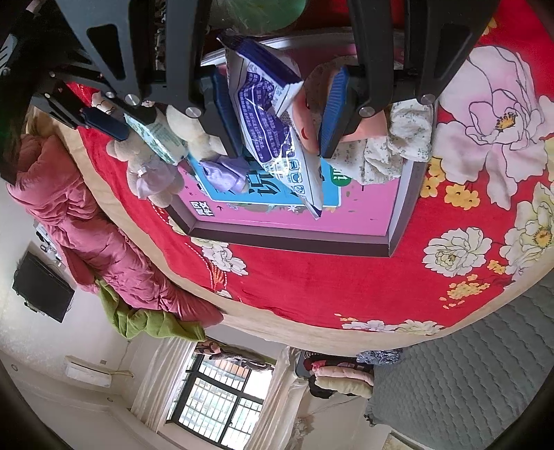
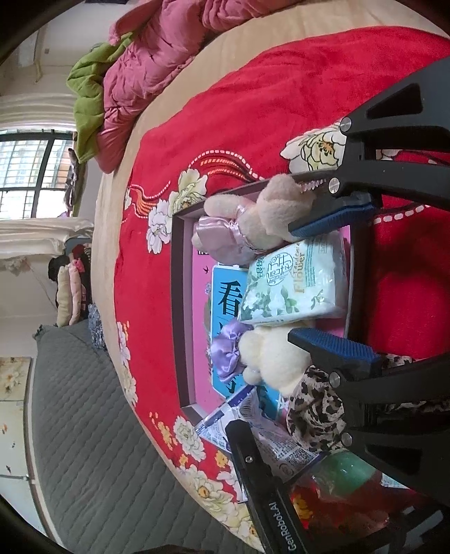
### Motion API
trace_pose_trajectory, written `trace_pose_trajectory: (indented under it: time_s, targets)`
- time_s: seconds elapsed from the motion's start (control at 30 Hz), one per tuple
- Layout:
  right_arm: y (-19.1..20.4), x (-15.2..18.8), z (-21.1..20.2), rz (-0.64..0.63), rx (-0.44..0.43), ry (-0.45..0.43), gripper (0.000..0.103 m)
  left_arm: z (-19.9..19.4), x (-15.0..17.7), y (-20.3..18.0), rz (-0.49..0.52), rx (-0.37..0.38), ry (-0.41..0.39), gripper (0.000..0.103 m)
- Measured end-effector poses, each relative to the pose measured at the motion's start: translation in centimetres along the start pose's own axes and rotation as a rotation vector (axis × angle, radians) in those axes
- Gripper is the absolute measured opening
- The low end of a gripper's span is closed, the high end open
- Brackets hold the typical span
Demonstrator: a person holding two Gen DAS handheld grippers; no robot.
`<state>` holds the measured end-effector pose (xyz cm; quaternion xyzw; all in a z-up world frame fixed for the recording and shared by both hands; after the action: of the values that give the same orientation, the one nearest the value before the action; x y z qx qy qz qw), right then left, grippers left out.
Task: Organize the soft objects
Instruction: 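Open the right tool to release the tissue pack inside the box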
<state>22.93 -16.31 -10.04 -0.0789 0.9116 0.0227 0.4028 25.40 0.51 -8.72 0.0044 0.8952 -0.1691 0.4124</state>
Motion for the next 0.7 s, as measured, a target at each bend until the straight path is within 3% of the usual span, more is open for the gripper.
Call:
trace_pose_trajectory:
  time_s: [0.37, 0.7]
  targets:
    - [-0.9, -0.5, -1.7, 0.032, 0.003, -0.03, 0.06, 0.9, 0.7, -0.8, 0.03, 0.026, 0.031, 0.046]
    - [-0.7, -0.8, -2.4, 0.028, 0.002, -0.041, 0.06, 0.5, 0.4, -0.3, -0.012, 0.048, 0.026, 0.046]
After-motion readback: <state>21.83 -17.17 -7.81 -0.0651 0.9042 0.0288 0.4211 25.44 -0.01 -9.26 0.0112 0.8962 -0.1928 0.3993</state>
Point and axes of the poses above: each gripper's, at about its wrist camera, not at the fingertips, and z roughly the way its jaws point, y to its left, x to its underside, the point moved 9 cm from there along z, roughly the way its jaws point, and after that the axes turned 3 degrees about -y, right-handed, at the moved point
